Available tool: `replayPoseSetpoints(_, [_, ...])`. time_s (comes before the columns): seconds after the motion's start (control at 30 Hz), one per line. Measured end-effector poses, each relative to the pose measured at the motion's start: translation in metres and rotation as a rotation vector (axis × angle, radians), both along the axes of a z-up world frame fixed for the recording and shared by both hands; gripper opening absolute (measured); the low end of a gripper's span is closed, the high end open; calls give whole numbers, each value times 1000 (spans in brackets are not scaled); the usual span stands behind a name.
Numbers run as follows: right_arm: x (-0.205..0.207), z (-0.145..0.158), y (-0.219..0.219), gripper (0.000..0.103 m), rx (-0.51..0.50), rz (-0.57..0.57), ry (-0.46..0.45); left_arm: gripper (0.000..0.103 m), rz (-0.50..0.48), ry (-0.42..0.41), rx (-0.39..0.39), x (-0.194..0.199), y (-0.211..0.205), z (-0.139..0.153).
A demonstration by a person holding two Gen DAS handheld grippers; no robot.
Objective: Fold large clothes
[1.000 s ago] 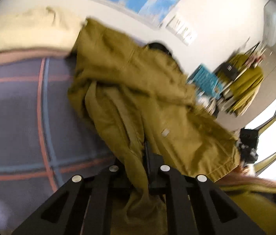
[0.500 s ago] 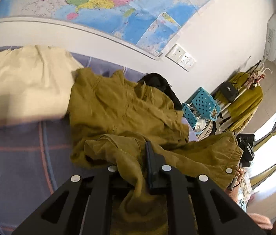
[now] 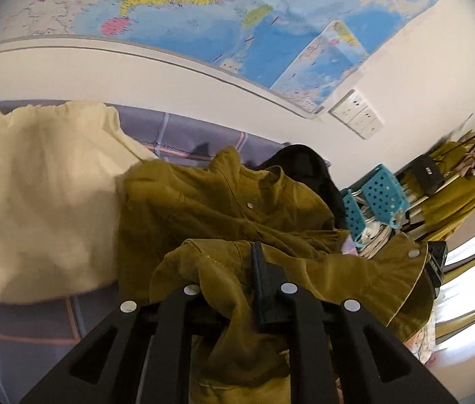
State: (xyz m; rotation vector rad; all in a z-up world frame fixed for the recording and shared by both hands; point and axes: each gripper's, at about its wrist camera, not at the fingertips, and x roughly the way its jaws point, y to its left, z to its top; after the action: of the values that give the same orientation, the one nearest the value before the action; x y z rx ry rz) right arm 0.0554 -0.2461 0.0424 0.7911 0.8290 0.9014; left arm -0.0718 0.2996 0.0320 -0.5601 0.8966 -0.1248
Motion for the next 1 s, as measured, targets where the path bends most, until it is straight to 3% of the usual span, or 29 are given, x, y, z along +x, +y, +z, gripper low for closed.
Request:
replayPoseSetpoints(0.23, [41, -35, 8, 9, -31, -32, 105, 15, 29, 86, 8, 39, 11, -22])
replayPoseSetpoints(0.4, [62, -57, 13, 9, -66, -55, 166, 16, 53, 147, -32, 61, 22, -40])
replayPoseSetpoints(0.57, [79, -78, 18, 13, -118, -86, 234, 17, 64, 185, 13, 83, 21, -55])
replayPoseSetpoints(0.6, [80, -79, 19, 15, -126, -82, 233, 17, 71, 194, 10, 87, 22, -58])
replayPoseSetpoints(0.63, [80, -79, 21, 27, -138, -80, 232, 17, 76, 201, 9, 89, 22, -60])
replayPoseSetpoints(0.67, [79, -77, 22, 46, -148, -84, 233, 18, 78, 206, 8, 91, 23, -63])
replayPoseSetpoints(0.73, [71, -66, 24, 60, -162, -95, 188, 18, 82, 219, 12, 96, 24, -69])
replayPoseSetpoints(0.8, [61, -50, 25, 63, -178, -105, 128, 18, 94, 227, 1, 99, 27, -75])
replayPoseSetpoints(0.93, [24, -15, 37, 63, -229, -81, -40, 18, 105, 228, -27, 101, 31, -81])
replayPoseSetpoints(1.0, [1, -6, 64, 62, -298, -1, -142, 18, 109, 225, -41, 100, 32, -81])
